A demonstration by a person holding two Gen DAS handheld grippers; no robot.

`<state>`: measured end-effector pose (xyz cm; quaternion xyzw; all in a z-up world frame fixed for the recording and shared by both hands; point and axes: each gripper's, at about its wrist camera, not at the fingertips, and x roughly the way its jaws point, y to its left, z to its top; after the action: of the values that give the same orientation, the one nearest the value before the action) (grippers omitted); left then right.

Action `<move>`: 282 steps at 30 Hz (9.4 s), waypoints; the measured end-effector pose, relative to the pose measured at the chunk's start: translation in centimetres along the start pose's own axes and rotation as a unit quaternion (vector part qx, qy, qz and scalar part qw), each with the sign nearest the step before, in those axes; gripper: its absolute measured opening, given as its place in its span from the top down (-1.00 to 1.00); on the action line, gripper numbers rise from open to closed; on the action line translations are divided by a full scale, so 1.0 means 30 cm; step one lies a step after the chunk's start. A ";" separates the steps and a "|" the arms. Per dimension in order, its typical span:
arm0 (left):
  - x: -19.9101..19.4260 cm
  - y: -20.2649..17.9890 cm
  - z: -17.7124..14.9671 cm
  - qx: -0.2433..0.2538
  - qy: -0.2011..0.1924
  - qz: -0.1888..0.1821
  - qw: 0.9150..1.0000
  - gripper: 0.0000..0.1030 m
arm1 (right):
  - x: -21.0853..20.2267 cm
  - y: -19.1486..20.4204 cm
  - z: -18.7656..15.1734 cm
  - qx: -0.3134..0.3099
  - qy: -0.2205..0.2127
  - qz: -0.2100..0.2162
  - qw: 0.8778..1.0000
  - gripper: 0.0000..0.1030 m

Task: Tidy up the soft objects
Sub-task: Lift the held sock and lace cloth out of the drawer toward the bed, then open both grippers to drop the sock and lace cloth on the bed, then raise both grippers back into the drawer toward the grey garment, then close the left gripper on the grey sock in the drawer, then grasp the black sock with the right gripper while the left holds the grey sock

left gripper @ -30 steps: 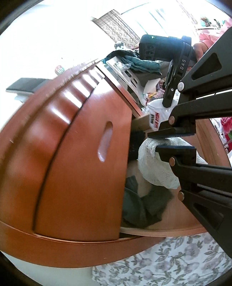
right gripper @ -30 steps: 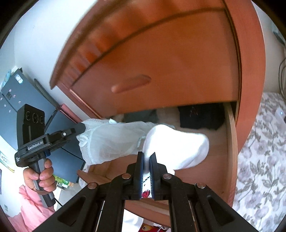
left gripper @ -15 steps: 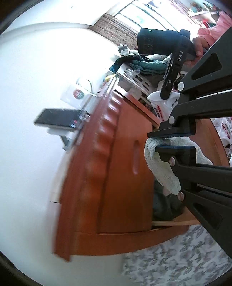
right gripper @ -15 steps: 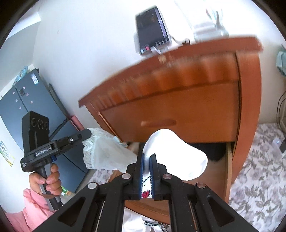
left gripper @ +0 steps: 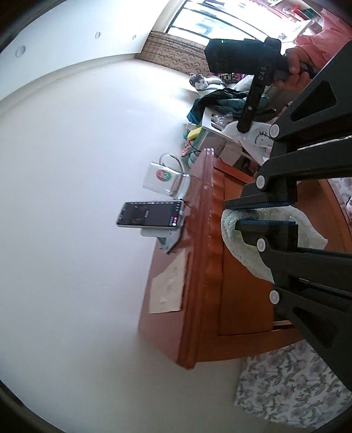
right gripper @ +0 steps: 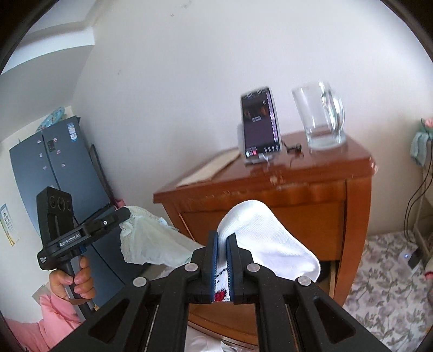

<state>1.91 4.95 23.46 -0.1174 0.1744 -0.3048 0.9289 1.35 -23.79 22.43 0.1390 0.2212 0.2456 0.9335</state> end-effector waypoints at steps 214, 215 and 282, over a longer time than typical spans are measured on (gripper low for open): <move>0.789 0.394 -0.512 -0.065 0.407 0.255 0.874 -0.48 | 0.707 -0.401 -0.371 -0.001 0.347 -0.197 0.917 -1.00; 0.800 0.400 -0.517 -0.066 0.413 0.257 0.871 -0.47 | 0.712 -0.401 -0.376 -0.002 0.348 -0.196 0.917 -1.00; 0.545 0.404 -0.552 -0.120 0.285 0.157 0.938 0.81 | 0.859 -0.486 -0.382 -0.179 0.387 -0.214 0.879 -0.03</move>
<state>14.04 2.72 0.31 -0.1073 0.4833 -0.1529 0.8553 21.75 -20.91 -1.71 -0.1868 0.5412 0.1099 0.8125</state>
